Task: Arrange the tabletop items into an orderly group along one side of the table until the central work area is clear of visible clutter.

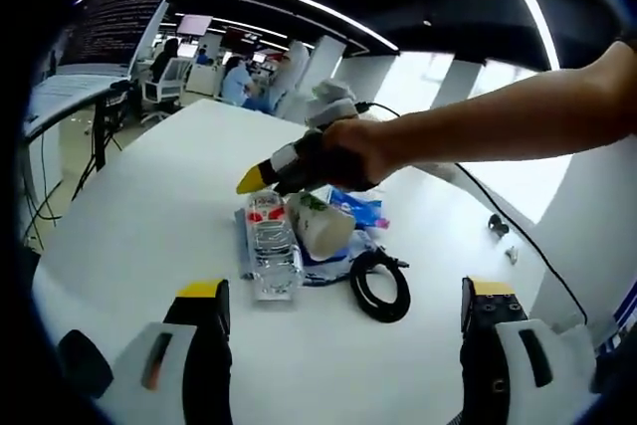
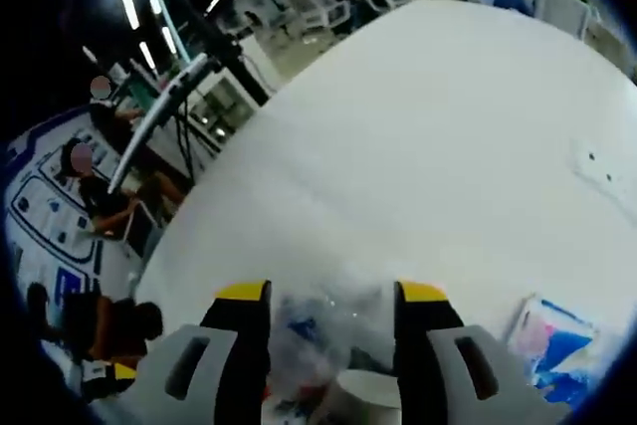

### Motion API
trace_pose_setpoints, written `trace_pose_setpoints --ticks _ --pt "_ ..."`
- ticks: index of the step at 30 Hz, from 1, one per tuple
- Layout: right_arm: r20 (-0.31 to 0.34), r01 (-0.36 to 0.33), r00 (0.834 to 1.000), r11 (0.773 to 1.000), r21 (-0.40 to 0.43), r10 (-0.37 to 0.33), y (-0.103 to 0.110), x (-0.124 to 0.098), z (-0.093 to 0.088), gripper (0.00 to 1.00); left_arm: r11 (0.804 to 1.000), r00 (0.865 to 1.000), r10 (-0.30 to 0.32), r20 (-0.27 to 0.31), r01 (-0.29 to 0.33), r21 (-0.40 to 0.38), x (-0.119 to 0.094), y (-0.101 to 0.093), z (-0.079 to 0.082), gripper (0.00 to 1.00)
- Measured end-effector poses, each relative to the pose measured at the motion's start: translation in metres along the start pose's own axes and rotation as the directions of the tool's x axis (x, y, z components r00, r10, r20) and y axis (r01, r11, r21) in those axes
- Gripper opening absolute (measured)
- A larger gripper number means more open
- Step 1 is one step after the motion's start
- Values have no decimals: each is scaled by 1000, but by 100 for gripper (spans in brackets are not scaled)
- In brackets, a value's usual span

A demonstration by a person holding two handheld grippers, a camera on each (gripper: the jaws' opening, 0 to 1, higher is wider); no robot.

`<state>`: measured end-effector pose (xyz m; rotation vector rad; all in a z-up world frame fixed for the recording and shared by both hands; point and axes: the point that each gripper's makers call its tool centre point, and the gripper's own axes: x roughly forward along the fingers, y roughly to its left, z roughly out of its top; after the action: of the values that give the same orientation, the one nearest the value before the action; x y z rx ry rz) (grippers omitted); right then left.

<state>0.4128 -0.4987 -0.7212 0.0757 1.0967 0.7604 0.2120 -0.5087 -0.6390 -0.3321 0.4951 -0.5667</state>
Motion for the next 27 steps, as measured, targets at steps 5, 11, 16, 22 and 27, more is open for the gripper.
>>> trace_pose_setpoints --ticks 5,11,16,22,27 --pt "-21 0 1000 1000 18 0 3 4 -4 45 1000 1000 2 -1 -2 4 -2 0 0 96" --pt "5 19 1000 973 229 -21 -10 4 4 29 1000 1000 10 -8 -10 -9 -4 5 -5 96" --pt "0 20 1000 967 255 -20 -11 3 4 24 1000 1000 17 -12 -17 -10 -6 7 -5 96" --pt "18 2 1000 972 235 -6 -7 2 8 20 1000 1000 16 -22 -17 -11 -6 8 -8 96" --pt "29 -8 1000 980 199 2 0 0 9 19 1000 1000 14 -27 -14 -11 -5 7 -10 96"
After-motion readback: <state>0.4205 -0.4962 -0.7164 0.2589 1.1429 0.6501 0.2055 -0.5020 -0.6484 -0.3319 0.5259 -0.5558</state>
